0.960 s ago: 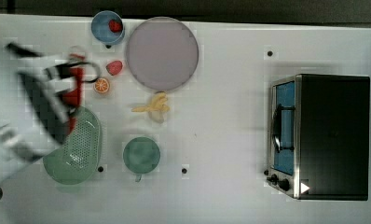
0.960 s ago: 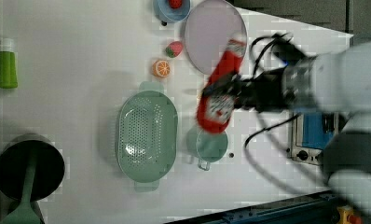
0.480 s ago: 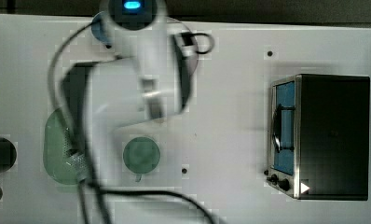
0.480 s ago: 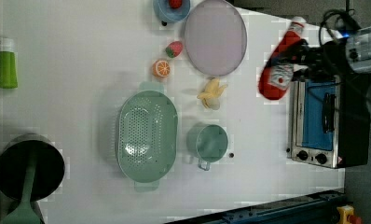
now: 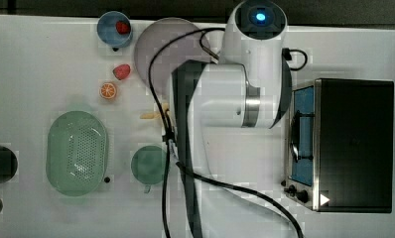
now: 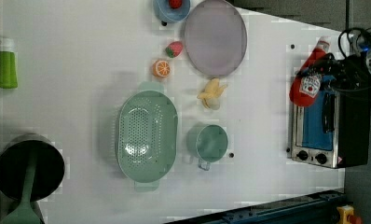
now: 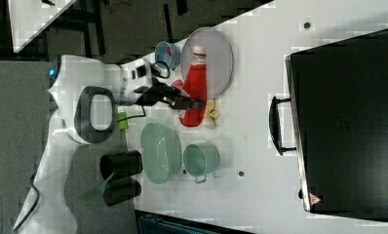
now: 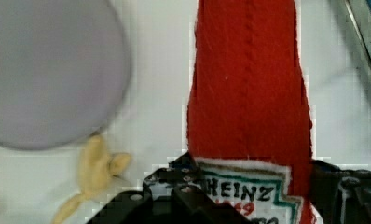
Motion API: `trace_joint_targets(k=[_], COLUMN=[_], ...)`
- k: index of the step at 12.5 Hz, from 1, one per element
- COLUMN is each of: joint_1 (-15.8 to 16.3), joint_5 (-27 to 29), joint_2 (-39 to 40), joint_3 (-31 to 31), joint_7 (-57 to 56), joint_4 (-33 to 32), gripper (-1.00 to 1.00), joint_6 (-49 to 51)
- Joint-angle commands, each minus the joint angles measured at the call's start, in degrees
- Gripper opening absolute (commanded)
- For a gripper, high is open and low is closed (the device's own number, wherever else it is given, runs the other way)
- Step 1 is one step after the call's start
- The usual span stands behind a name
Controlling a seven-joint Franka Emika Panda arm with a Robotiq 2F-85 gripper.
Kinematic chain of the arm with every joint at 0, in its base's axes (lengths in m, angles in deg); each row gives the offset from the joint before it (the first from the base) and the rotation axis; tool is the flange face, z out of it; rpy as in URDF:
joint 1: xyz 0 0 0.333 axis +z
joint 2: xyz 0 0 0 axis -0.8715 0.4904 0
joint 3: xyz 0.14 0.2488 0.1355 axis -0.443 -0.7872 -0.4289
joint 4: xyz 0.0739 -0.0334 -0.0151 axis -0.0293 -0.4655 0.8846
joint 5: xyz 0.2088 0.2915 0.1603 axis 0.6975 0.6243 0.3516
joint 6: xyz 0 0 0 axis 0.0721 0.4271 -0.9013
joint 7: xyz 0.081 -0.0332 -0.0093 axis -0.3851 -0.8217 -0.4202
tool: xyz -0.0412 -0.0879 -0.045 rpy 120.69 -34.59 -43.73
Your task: Pick ketchup from strainer and place it on the table
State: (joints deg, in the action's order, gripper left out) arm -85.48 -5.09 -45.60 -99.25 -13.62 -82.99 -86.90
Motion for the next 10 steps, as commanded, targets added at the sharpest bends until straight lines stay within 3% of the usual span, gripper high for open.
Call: trace_joint_targets(k=[1, 10], joint_1=[2.69, 2.67], joint_5=[-0.62, -2.26], joint_2=[-1.47, 2.33], joint_3=[-1.91, 1.22], joint_7=[-3.72, -3.64], joint_4=[-4.01, -20.61], gripper=[0.19, 0.19], joint_6=[-2.33, -21.28])
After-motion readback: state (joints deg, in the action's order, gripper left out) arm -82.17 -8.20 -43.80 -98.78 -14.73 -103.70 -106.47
